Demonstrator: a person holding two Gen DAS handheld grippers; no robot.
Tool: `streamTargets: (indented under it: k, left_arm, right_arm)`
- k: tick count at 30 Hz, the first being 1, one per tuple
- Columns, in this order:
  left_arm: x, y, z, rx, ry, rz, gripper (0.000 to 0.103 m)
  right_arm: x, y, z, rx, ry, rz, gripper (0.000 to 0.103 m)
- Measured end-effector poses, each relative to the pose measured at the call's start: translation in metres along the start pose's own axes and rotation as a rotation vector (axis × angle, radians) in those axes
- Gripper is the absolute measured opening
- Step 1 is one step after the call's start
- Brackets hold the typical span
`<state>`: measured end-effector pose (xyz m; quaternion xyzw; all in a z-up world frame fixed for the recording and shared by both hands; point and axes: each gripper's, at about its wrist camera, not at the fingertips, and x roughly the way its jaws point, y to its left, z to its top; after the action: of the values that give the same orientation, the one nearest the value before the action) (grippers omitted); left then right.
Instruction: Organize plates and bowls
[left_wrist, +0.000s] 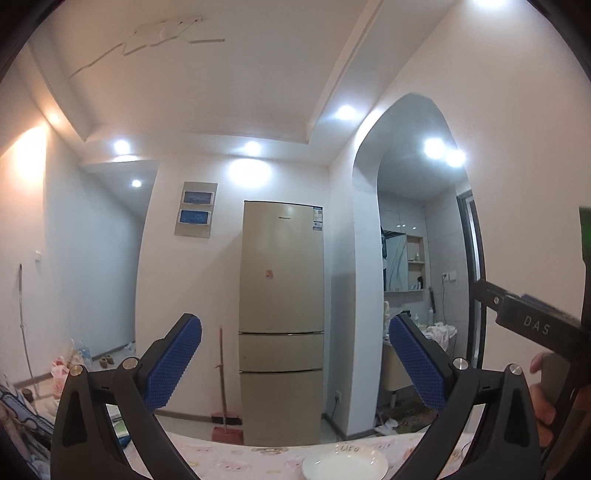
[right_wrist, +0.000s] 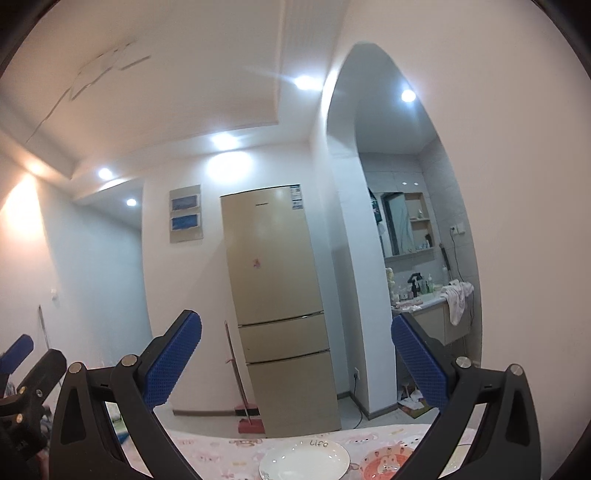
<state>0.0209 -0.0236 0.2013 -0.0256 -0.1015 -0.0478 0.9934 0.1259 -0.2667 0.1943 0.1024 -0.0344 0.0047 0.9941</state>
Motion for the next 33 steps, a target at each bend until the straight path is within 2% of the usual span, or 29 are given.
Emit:
streamTargets:
  k: [3,6,14,20,22,25,28,33]
  left_arm:
    - [0.024,0.000,0.007,-0.033,0.033,-0.041,0.103]
    - [0.052,-0.007,0.010,-0.015,0.082,-0.128,0.103]
    - [0.114,-0.016,-0.013,-0.050,0.171,-0.137,0.103]
    - [0.166,-0.006,-0.059,-0.055,0.303,-0.124,0.103]
    - [0.184,0.001,-0.079,-0.063,0.356,-0.124,0.103]
    - [0.215,0.008,-0.108,-0.068,0.475,-0.127,0.103]
    - [0.234,0.009,-0.132,-0.033,0.557,-0.108,0.103]
    - [0.261,0.012,-0.170,-0.070,0.688,-0.126,0.102]
  right_arm:
    - [0.015,-0.007,0.008,0.026,0.019,-0.022,0.103]
    - [0.030,-0.015,0.012,0.052,0.044,-0.026,0.103]
    - [0.082,-0.050,-0.005,0.122,0.138,-0.086,0.103]
    - [0.115,-0.065,-0.046,0.066,0.249,-0.121,0.103]
    - [0.124,-0.077,-0.058,0.091,0.268,-0.152,0.103]
    - [0.149,-0.092,-0.074,0.154,0.353,-0.163,0.103]
    - [0.172,-0.097,-0.097,0.144,0.423,-0.208,0.093]
    - [0.208,-0.100,-0.134,0.146,0.555,-0.171,0.082]
